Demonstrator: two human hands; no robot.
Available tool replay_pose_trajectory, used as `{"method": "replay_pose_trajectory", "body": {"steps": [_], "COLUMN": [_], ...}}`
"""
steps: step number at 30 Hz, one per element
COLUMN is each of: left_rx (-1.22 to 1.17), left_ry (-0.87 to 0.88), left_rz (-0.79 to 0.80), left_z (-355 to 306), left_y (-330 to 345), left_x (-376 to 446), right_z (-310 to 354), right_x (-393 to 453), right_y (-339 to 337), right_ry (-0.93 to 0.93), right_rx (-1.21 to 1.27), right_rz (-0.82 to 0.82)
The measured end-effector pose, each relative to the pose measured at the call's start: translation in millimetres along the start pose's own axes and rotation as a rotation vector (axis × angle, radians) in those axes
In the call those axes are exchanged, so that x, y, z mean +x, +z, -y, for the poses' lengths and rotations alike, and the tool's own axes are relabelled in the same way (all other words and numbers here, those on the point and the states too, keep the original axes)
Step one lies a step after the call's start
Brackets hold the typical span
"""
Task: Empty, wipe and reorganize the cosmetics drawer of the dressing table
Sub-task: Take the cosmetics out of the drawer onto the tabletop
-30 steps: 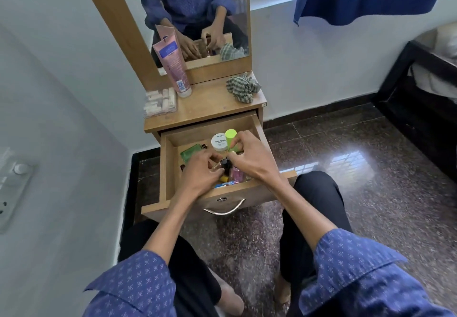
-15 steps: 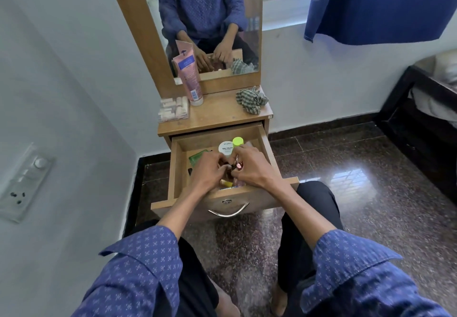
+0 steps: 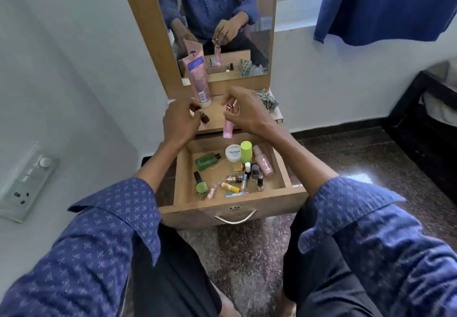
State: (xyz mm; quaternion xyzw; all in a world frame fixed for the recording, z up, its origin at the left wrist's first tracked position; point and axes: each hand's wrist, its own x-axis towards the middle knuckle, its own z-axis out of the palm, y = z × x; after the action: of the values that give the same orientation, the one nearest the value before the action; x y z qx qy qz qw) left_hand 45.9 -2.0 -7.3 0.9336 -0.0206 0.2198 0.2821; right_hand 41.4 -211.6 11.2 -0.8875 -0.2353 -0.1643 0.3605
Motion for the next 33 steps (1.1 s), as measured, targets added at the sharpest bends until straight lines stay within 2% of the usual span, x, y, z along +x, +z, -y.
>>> {"method": "replay_pose_trajectory", "body": {"steps": [9, 15, 19, 29, 33], "left_rx": [0.011, -0.011, -0.047, -0.013, -0.026], "left_ry": [-0.076, -0.164, -0.165, -0.134, -0.188], "left_rz": [-0.037, -0.063, -0.071, -0.060, -0.067], "left_z": [10, 15, 22, 30, 34], "left_y": [20, 36, 41, 41, 42], "left_x": [40, 56, 63, 65, 57], "right_z": [-11, -8, -13, -24, -27], "right_x": [67, 93, 109, 110, 96], "right_y": [28, 42, 52, 59, 54], "right_ry": [0.053, 0.060, 0.114, 0.156, 0.139], "right_rx": [-0.111, 0.019, 0.038, 0.021, 0.022], "right_rz": [-0.094, -0.167, -0.177, -0.169, -0.192]}}
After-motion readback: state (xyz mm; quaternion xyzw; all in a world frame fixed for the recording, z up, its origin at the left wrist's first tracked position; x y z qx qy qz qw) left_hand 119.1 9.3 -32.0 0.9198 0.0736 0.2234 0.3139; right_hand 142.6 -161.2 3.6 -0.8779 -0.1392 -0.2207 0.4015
